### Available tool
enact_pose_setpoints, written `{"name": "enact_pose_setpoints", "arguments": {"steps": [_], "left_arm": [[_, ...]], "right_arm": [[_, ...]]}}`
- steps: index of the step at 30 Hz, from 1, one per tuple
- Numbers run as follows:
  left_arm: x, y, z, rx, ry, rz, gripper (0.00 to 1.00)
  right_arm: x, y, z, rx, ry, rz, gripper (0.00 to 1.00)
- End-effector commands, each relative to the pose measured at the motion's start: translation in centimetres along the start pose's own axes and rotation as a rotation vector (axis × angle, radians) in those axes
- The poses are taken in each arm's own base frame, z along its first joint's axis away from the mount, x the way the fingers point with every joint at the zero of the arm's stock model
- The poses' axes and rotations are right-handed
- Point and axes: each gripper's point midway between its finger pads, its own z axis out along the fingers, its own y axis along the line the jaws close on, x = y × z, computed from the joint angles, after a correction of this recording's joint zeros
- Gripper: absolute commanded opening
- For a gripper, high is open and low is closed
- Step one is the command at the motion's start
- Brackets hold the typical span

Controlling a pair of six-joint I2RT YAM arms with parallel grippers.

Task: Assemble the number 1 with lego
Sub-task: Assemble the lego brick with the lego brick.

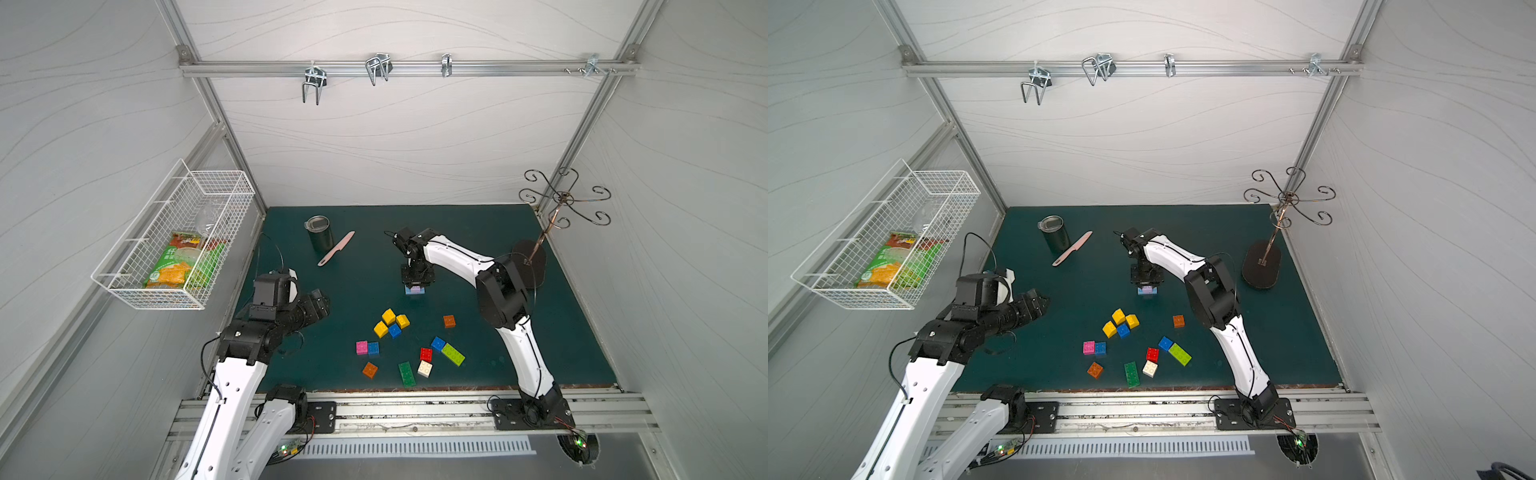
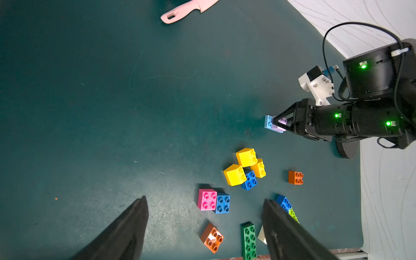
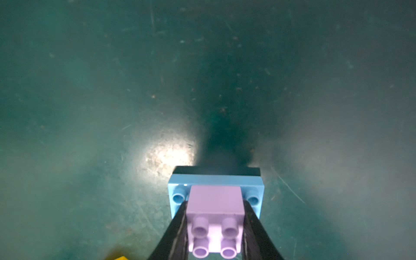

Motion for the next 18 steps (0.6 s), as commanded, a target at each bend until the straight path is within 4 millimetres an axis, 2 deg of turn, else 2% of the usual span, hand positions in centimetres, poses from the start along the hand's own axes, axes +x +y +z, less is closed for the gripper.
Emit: {"name": "enact_pose_setpoints", "arguments": {"steps": [1, 4, 8, 13, 18], "left_arm": [[-0.8, -1.0, -0.4, 0.048, -0.041, 0.018, 0.85], [-0.8, -1.1, -0.4, 0.05, -0.041, 0.017, 0.85], [-0.8, -1.0, -0.4, 0.049, -0.042, 0.018, 0.85], [-0.8, -1.1, -0.5, 0.052, -0.046, 0.021, 0.86], [-0.7, -1.2, -0.6, 0.054, -0.047, 0.032, 0.86]], "right_arm": [[3.8, -0.5, 1.7, 0.05, 0.146, 0.044, 0.44], [3.3, -0.2, -0.6, 0.024, 0.099, 0.057, 0.6], [2.8, 0.5, -3.5, -0.027, 0.047, 0.056, 0.71], [3.8, 0.1, -6.7, -0.047, -0.025, 0.06, 0.74], [5.9, -2.9, -8.5, -0.055, -0.076, 0.075, 0.75]]}}
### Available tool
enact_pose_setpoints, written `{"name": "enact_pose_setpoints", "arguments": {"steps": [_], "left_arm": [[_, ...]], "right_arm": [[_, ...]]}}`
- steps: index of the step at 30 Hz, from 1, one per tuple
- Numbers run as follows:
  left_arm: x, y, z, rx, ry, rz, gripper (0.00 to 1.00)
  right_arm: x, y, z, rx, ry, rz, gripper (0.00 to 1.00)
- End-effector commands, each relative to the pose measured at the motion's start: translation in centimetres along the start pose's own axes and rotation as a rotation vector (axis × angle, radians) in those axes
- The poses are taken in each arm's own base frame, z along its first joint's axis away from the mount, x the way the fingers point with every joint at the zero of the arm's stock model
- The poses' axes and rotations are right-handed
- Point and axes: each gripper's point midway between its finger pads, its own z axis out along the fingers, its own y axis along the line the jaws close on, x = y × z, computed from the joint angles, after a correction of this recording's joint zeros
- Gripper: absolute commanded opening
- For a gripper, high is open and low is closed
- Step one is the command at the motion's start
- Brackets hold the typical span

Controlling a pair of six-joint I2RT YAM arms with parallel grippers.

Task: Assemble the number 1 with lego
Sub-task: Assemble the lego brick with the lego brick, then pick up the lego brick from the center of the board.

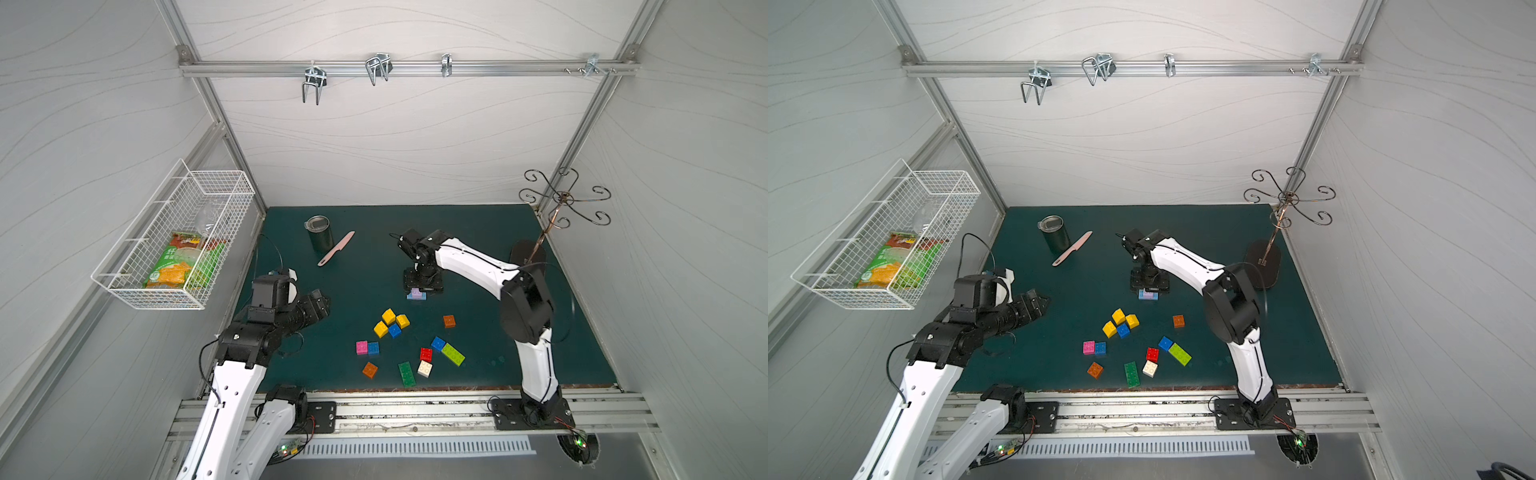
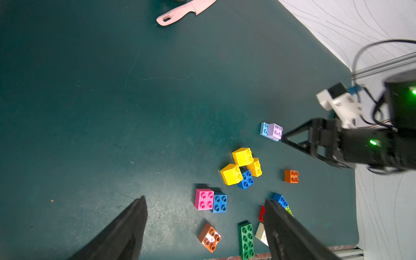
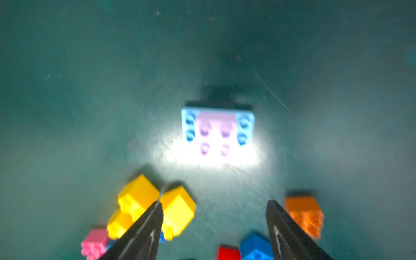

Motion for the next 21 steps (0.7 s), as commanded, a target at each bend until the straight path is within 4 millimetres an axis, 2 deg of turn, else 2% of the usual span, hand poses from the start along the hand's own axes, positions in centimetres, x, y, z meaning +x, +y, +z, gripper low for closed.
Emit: {"name": "enact_pose_setpoints", "arguments": {"steps": [1, 4, 7, 12, 17, 21], "left_arm": [[-0.7, -1.0, -0.3, 0.033, -0.037, 0.031, 0.87], [-0.4, -1.2, -0.1, 0.035, -0.023, 0.046, 0.88], [0.1, -1.6, 0.3, 0.036, 0.007, 0.065, 0.89], [0.5, -1.6, 0.6, 0.025, 0.026, 0.079, 0.89], [0.6, -1.6, 0.7, 0.018, 0.032, 0.082, 0.89], [0.6, -1.5, 1.0, 0.01, 0.041, 0.081, 0.89]], "right_arm": [[1.0, -2.3, -1.4, 0.011, -0.038, 0.013, 0.75], [2.8, -5.2, -0.9, 0.032, -0.01, 0.008, 0.72], [4.5, -7.3, 0.2, 0.025, 0.028, 0.009, 0.67], [6.3, -8.4, 2.2, 0.027, 0.069, -0.028, 0.65], [6.7, -9.7, 4.3, 0.085, 0.093, -0.053, 0.62], [6.7, -9.7, 5.6, 0.093, 0.107, -0.066, 0.61]]}}
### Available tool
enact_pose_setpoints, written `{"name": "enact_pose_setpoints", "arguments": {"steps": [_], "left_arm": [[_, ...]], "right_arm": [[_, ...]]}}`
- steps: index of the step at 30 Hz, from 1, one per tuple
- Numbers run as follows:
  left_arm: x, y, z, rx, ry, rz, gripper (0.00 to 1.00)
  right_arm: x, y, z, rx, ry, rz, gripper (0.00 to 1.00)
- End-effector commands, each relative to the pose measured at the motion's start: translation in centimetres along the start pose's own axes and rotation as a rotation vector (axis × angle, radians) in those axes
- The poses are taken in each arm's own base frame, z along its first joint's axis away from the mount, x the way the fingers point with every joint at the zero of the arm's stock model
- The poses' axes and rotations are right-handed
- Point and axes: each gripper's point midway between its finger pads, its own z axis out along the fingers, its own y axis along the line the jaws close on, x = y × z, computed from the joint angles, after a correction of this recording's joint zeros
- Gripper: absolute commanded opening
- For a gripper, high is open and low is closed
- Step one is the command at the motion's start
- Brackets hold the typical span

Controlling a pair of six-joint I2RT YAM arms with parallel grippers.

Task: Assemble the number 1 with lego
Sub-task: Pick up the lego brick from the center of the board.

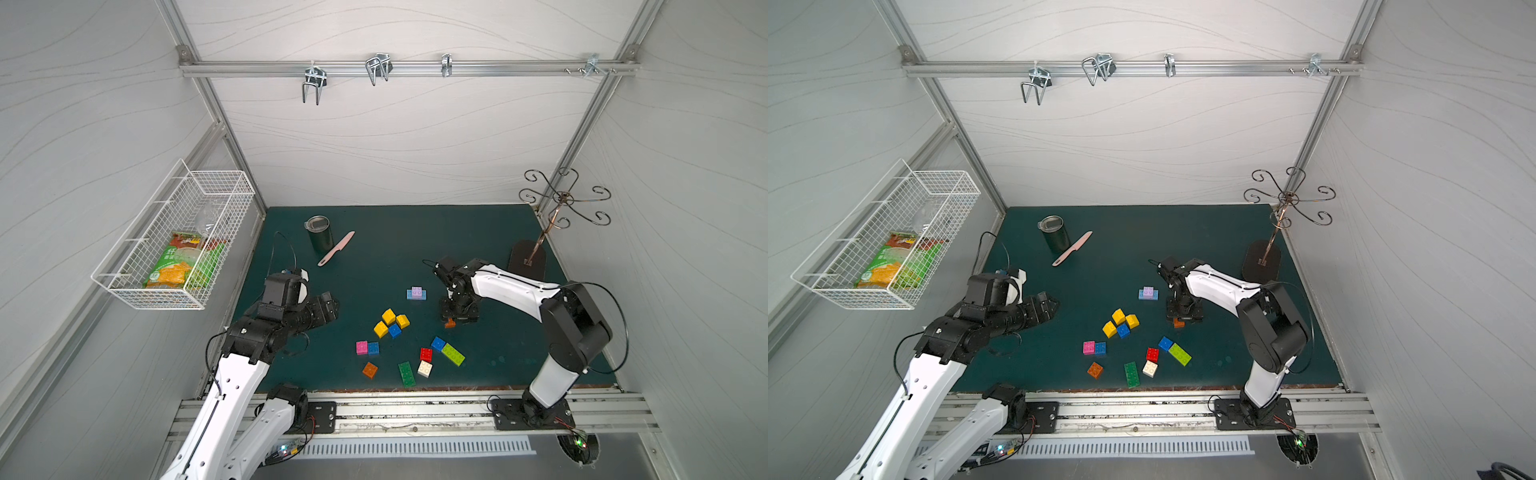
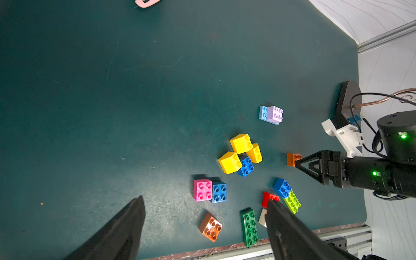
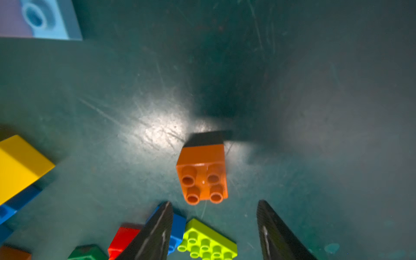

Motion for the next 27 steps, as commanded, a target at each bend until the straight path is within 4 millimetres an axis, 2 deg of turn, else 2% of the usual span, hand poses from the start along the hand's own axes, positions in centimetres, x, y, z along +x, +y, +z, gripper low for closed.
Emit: {"name": "enact_pose_setpoints", "arguments": {"steps": [1, 7, 10, 14, 21, 27], "left_arm": [[-0.8, -0.3, 0.0, 0.003, -0.025, 0.007, 0.89], [-0.8, -0.2, 0.1, -0.005, -0.02, 0.006, 0.88], [-0.8, -0.2, 0.2, -0.005, -0.019, 0.005, 0.88], [-0.8, -0.2, 0.2, -0.005, -0.019, 0.005, 0.87], [-0.8, -0.4, 0.0, 0.004, -0.023, 0.007, 0.87], [-0.8, -0.4, -0.2, 0.01, -0.031, 0.008, 0.87]], "right_arm": [[-0.3, 0.0, 1.2, 0.014, 0.003, -0.029, 0.61], [-0.9, 0.0, 1.4, 0.032, -0.004, -0.024, 0.58], [-1.0, 0.0, 1.5, 0.05, 0.002, -0.02, 0.54], [-0.9, -0.2, 1.5, 0.082, 0.003, -0.008, 0.44], [-0.9, 0.1, 1.3, 0.075, 0.003, 0.026, 0.17], [-2.1, 1.8, -0.8, 0.045, -0.025, 0.028, 0.09]]}}
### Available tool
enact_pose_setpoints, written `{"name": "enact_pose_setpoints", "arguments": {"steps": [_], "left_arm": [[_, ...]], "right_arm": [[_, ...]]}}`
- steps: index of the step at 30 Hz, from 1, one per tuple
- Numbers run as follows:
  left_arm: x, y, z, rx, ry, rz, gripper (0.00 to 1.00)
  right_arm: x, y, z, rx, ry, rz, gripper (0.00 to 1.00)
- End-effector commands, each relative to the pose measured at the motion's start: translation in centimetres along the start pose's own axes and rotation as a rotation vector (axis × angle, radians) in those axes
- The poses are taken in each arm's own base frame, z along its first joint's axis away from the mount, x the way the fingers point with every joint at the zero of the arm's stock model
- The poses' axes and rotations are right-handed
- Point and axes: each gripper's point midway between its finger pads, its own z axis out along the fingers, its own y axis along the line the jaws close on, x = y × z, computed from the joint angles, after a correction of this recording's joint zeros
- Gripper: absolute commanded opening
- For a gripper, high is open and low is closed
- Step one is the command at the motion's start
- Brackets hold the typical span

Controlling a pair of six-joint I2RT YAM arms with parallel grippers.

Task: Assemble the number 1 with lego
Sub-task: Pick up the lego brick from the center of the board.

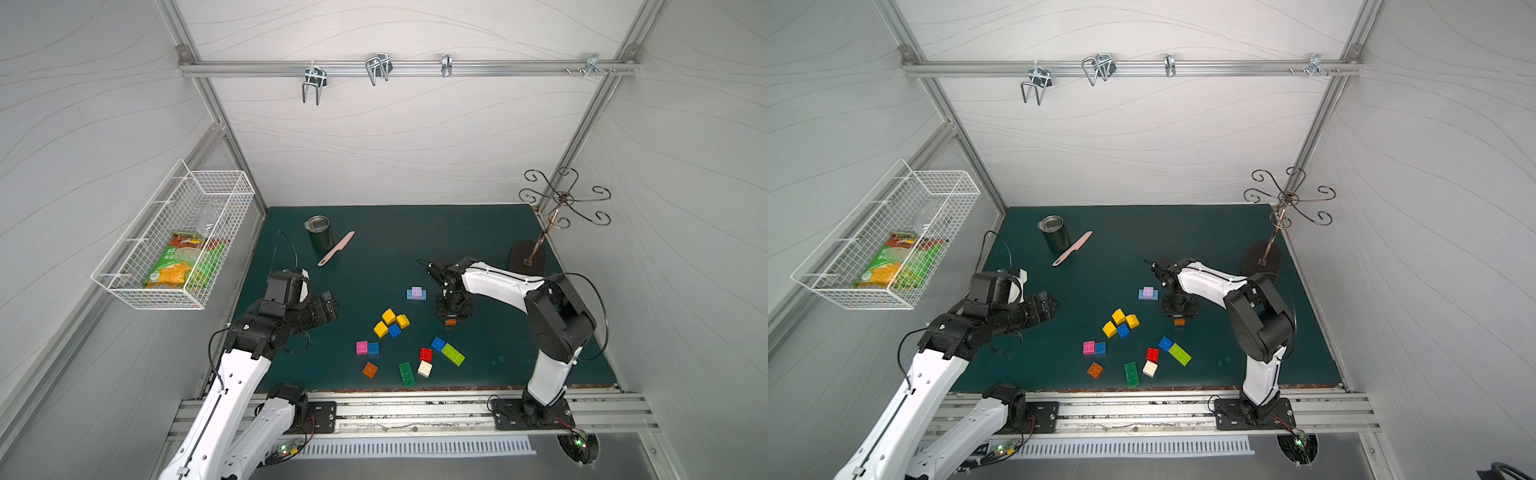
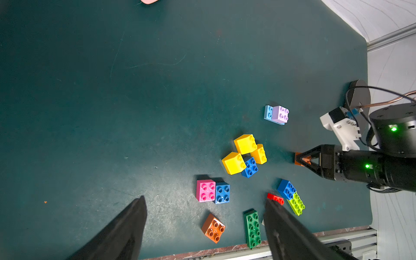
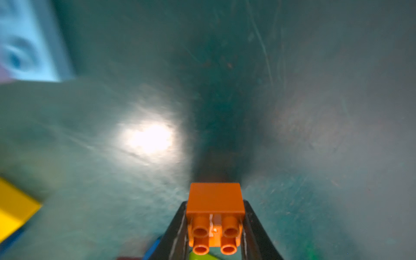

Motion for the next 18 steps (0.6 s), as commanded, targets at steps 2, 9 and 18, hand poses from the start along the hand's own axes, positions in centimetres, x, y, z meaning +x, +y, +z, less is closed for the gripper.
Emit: {"name": "enact_pose_setpoints", "arguments": {"steps": [2, 9, 18], "left_arm": [[-0.8, -0.7, -0.6, 0.027, -0.042, 0.009, 0.87], [-0.8, -0.7, -0.6, 0.031, -0.045, 0.011, 0.87], [-0.8, -0.9, -0.5, 0.037, -0.038, 0.013, 0.87]], "right_arm": [[-0.8, 1.3, -1.7, -0.002, -0.007, 0.011, 0.09], [-3.9, 4.4, -3.4, -0.012, -0.031, -0.006, 0.08], [-7.1, 7.5, -3.9, -0.015, -0.035, -0.013, 0.09]]}}
